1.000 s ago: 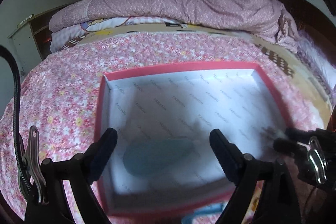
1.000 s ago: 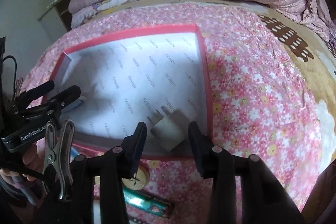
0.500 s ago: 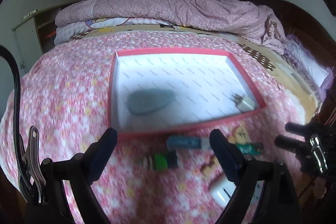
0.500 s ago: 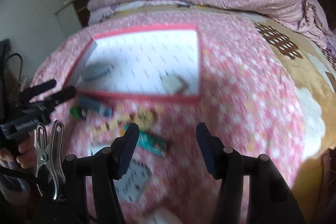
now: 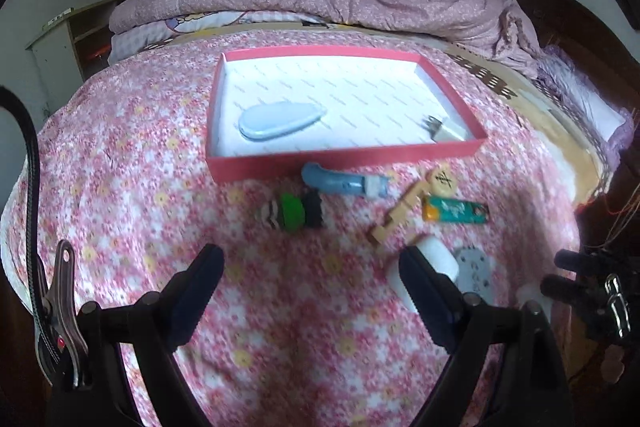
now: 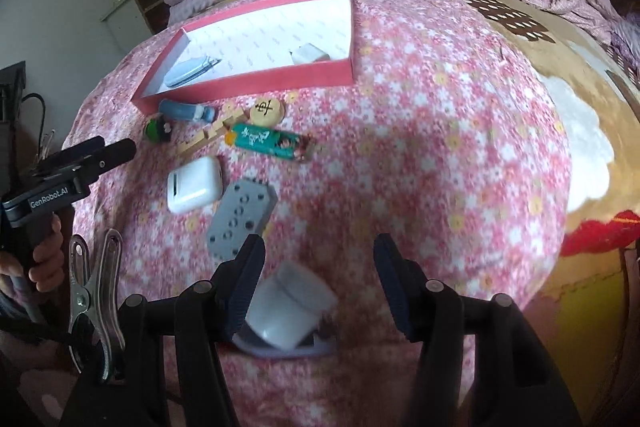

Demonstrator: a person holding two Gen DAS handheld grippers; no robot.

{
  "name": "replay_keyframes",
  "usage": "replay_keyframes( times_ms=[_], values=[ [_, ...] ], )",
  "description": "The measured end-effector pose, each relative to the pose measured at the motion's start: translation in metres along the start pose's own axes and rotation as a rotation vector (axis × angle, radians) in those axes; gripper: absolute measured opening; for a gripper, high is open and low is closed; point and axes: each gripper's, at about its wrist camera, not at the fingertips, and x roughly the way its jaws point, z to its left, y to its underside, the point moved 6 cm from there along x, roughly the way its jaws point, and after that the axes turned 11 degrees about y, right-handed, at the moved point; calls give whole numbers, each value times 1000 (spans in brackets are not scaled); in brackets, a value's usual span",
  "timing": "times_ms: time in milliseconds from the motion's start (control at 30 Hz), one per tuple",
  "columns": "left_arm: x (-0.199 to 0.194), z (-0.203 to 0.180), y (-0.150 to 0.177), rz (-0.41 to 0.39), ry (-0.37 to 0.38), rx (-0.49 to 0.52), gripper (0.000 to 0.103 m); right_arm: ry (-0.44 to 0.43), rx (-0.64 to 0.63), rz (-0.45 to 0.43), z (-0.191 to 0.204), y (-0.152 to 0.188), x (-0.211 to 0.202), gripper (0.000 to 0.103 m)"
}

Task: Organize rigid objects
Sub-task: 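Grasp the white cylindrical jar with the right tool and lift it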

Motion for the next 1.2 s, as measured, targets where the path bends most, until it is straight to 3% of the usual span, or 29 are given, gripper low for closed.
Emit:
replay_keyframes(
  times_ms=[433,833,1067,1200],
  values=[
    [-1,-29,28,46,72,66,92,-57,-85,23,15,31,-7,58],
    [11,-47,35,80,157,52,92,-39,-116,16,20,38,4,58],
    [31,-59,33,75,119,120,92,-57,-77,7,19,36,15,58],
    [45,-60,32,64,41,168,92,-66,-67,5,19,37,19,58]
  ],
)
